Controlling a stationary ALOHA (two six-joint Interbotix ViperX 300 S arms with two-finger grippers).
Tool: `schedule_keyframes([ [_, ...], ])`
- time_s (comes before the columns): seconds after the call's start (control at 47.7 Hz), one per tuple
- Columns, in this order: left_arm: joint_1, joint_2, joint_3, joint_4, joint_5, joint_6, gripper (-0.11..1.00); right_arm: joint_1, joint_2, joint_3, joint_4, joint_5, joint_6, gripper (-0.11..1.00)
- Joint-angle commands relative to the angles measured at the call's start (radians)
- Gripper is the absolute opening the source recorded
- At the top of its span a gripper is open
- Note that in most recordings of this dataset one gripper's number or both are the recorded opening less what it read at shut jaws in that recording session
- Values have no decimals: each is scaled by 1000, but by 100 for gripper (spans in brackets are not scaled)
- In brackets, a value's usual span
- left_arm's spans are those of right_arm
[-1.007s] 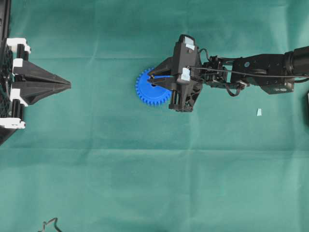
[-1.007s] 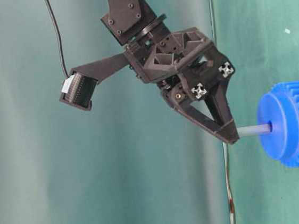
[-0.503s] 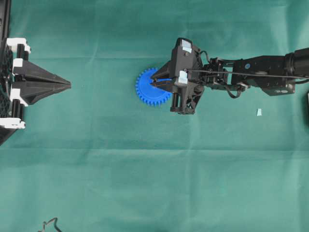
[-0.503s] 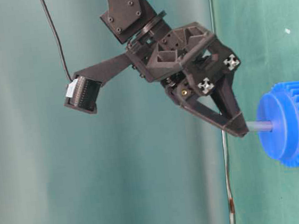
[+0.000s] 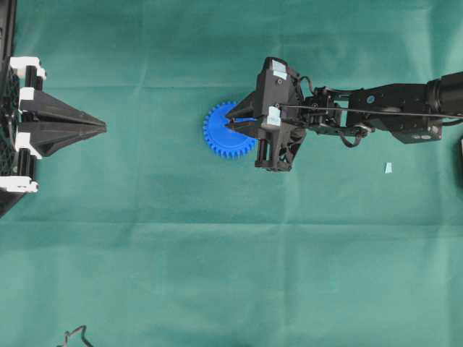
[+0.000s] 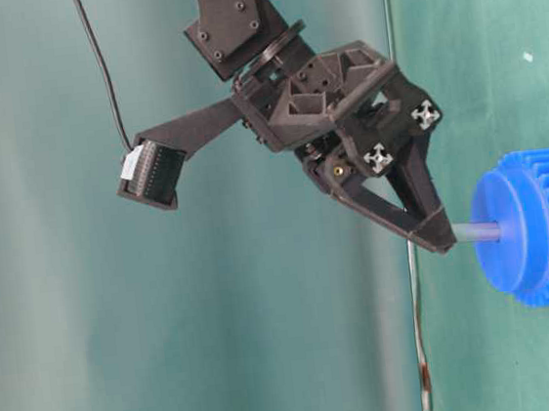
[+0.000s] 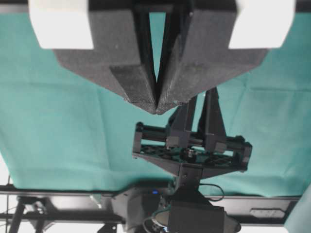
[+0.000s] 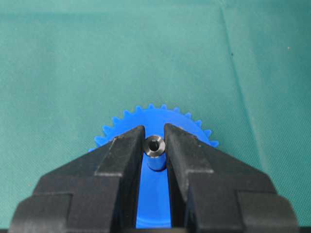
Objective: Insert the shaft into the center hole of the gear.
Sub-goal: 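Align the shaft tip with the gear hole using the right gripper, then push the shaft down into the gear hole and open the right gripper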
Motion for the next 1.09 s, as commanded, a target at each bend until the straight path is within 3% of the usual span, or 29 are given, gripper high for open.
schedule_keyframes([
  [0.0, -2, 6, -23, 3, -6, 2, 0, 0, -25, -26, 0, -9, -2, 16],
  [1.07, -2, 6, -21, 3, -5, 2, 0, -6, 86, -46, 0, 6, -2, 16],
])
